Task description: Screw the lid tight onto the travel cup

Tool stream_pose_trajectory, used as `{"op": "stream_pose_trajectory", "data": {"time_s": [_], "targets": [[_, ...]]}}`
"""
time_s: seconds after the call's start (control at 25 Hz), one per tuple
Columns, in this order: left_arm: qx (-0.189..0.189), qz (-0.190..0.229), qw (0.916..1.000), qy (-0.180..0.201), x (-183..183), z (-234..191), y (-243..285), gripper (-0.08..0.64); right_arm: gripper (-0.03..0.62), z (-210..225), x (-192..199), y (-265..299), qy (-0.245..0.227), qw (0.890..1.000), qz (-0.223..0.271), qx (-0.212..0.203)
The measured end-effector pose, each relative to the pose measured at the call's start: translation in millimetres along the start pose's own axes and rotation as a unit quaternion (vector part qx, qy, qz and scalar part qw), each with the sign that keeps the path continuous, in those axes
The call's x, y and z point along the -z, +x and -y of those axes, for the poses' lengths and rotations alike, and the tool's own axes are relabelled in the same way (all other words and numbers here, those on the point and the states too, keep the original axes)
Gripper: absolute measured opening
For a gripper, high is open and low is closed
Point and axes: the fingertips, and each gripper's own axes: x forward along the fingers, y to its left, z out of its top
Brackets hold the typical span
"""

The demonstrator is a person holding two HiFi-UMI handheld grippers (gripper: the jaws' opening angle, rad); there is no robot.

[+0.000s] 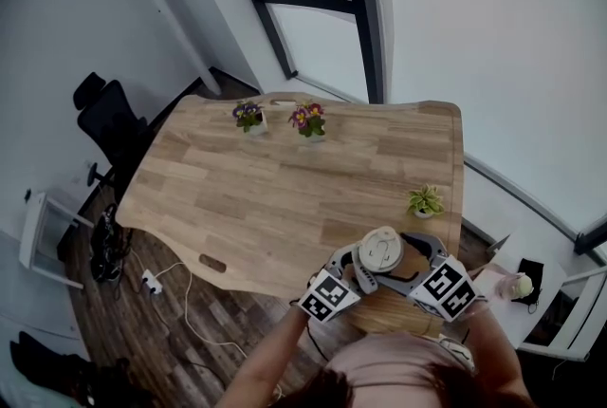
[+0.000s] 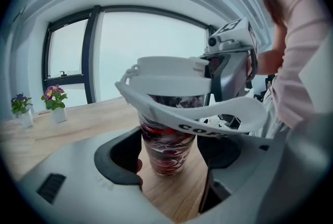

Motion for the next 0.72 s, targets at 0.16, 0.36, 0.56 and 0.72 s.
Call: {"op": "stream_pose_trajectory", "data": {"time_s": [0.16,0.36,0.56,0.72], "targets": [[0.028,-0.018,0.9993,0.017,0.2,0.0,-0.5,0.33,0.357,0.0,-6.1,2.8,-0.021,0.999,-0.003,-0.028],[-0.005,-0.005,1.0,0.002,-1.5,-1.3,0.8,0.33,0.357,0.3,-7.4,4.1,-0.012,1.0,0.014,0.003],[-0.065,0.018,0.9974,-0.026,-3.3,-3.0,4.0,0.33,0.357,4.0,-7.7,3.1,0.02,0.997,0.035,0.063],[-0.056,0.016,0.998,-0.026,-2.0,-1.3,5.5,0.33,0.359,-0.1,-4.1,1.7,0.002,0.999,0.024,0.047]]}}
